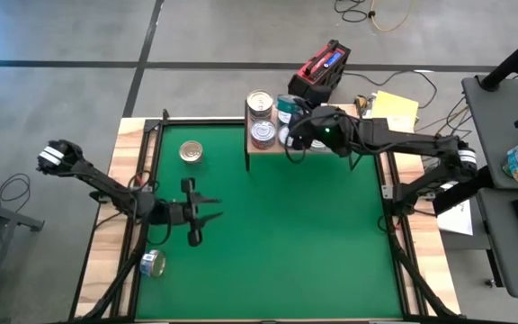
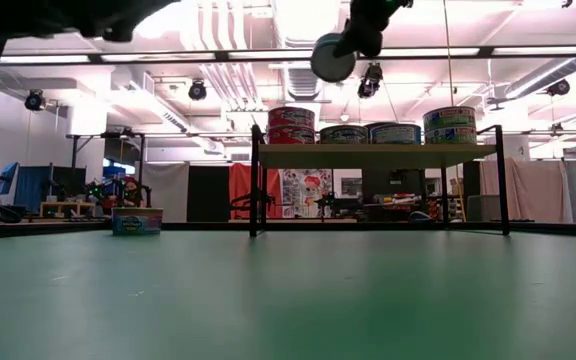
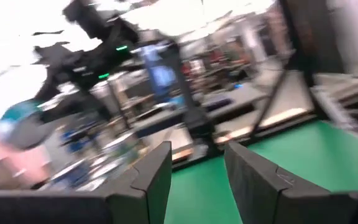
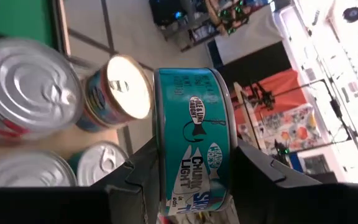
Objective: Stack canned seafood by type on shelf
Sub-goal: Stack the green/blue tuna can on top of the other green/blue tuna can on the shelf
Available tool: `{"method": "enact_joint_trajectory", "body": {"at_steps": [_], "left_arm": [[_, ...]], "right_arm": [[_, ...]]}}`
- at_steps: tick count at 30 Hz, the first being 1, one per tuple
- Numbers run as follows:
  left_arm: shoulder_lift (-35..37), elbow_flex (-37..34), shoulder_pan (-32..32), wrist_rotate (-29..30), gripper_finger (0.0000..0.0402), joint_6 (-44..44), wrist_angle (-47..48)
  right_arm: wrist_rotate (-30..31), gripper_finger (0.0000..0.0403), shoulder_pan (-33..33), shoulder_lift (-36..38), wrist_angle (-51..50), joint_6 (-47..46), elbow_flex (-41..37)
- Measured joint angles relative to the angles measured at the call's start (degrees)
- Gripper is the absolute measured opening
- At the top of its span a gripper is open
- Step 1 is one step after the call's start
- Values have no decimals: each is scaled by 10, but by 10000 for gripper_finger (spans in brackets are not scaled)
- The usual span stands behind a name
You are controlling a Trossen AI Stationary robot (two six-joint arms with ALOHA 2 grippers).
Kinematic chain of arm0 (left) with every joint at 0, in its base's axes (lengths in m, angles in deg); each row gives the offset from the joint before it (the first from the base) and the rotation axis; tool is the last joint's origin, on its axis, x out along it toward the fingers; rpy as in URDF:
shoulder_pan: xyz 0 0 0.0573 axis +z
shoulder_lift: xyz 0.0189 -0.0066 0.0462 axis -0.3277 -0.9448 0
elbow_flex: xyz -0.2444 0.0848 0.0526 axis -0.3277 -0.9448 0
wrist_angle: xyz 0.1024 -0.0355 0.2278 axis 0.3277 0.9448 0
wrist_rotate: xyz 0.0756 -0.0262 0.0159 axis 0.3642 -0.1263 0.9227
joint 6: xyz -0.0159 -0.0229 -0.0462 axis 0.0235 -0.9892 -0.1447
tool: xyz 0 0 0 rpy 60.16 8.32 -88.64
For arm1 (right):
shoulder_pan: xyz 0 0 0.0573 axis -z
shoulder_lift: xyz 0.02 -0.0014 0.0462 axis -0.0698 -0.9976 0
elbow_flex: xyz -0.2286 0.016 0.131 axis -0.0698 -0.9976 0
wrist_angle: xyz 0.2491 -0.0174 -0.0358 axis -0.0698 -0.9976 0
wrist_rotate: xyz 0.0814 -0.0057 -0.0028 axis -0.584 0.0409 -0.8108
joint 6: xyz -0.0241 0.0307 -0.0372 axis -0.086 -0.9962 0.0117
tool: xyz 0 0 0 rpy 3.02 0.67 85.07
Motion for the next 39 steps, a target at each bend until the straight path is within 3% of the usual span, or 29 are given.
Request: {"method": "enact_joint_trajectory", "body": {"at_steps": [6,10,39], "left_arm": [[0,-8,0,160,134,10,-16],[-1,-5,0,228,134,-5,-16],[-19,5,2,260,134,62,-9]], "right_arm": [[-1,136,19,-32,-16,3,26],[2,136,25,-44,-16,9,33],[3,136,52,-101,-55,-32,15]]}}
